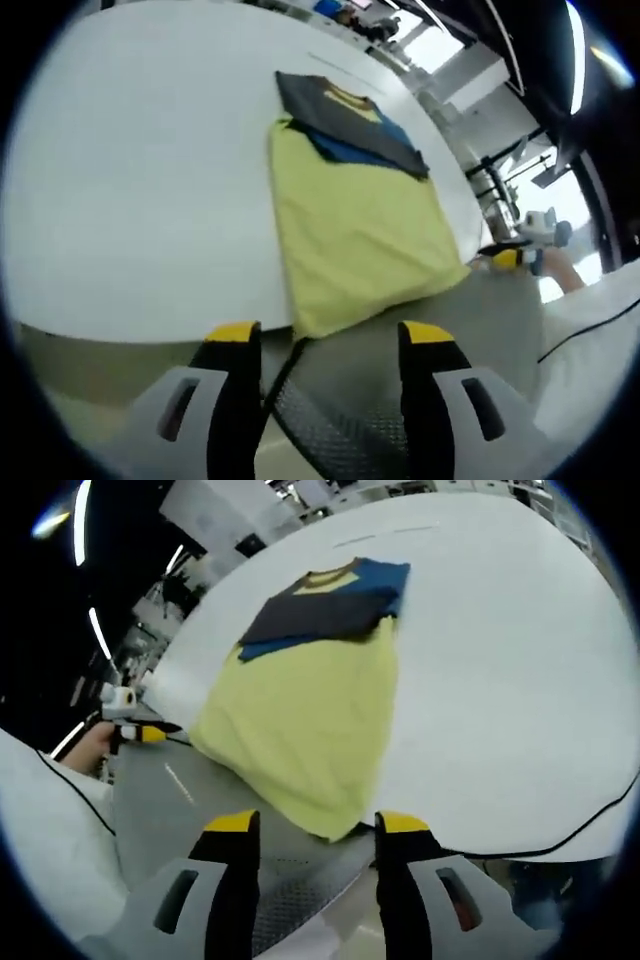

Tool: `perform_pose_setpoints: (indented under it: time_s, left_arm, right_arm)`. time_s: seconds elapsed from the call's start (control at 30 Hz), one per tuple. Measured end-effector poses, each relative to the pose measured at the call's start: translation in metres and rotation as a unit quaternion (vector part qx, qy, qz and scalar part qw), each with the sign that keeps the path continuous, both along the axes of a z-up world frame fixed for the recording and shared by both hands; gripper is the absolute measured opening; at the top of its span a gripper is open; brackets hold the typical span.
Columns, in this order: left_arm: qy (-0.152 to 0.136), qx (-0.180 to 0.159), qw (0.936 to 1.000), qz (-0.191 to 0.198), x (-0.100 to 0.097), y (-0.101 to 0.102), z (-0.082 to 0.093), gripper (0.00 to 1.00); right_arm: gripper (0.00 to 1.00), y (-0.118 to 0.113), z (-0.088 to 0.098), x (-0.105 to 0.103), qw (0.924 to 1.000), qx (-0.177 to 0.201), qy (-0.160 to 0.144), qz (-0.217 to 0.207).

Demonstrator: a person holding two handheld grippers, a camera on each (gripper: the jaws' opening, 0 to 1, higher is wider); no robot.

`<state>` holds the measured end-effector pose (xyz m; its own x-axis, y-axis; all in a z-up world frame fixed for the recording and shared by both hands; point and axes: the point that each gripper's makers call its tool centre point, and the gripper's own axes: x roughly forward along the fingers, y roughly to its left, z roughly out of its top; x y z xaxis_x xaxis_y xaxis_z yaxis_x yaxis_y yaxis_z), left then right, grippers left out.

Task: Fold the garment on the visible template until the final outline fits inside the template.

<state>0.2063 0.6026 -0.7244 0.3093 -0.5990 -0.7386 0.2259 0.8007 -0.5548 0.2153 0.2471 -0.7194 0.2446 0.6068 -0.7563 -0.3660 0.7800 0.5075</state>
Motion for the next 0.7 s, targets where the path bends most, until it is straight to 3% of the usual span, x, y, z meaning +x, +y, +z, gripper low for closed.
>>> perform_pose_setpoints:
  time_s: [0.13, 0.33, 0.7]
  left_arm:
    - [0.012, -0.009, 0.9999, 0.003, 0.003, 0.000, -0.012, 0.48]
    - [0.033, -0.014, 0.9993, -0.008, 0.001, -0.002, -0.017, 0.42]
    - [0.057, 0.004, 0.9976, -0.040, -0.001, -0.002, -0.027, 0.34]
  right_arm:
    - [0.42, 0.000, -0.004, -0.001, 0.9998, 0.006, 0.014, -0.008]
    - [0.40, -0.002, -0.009, -0.001, 0.9993, 0.010, 0.032, -0.018]
    - [0.35, 0.000, -0.022, -0.005, 0.9975, 0.001, 0.070, -0.009]
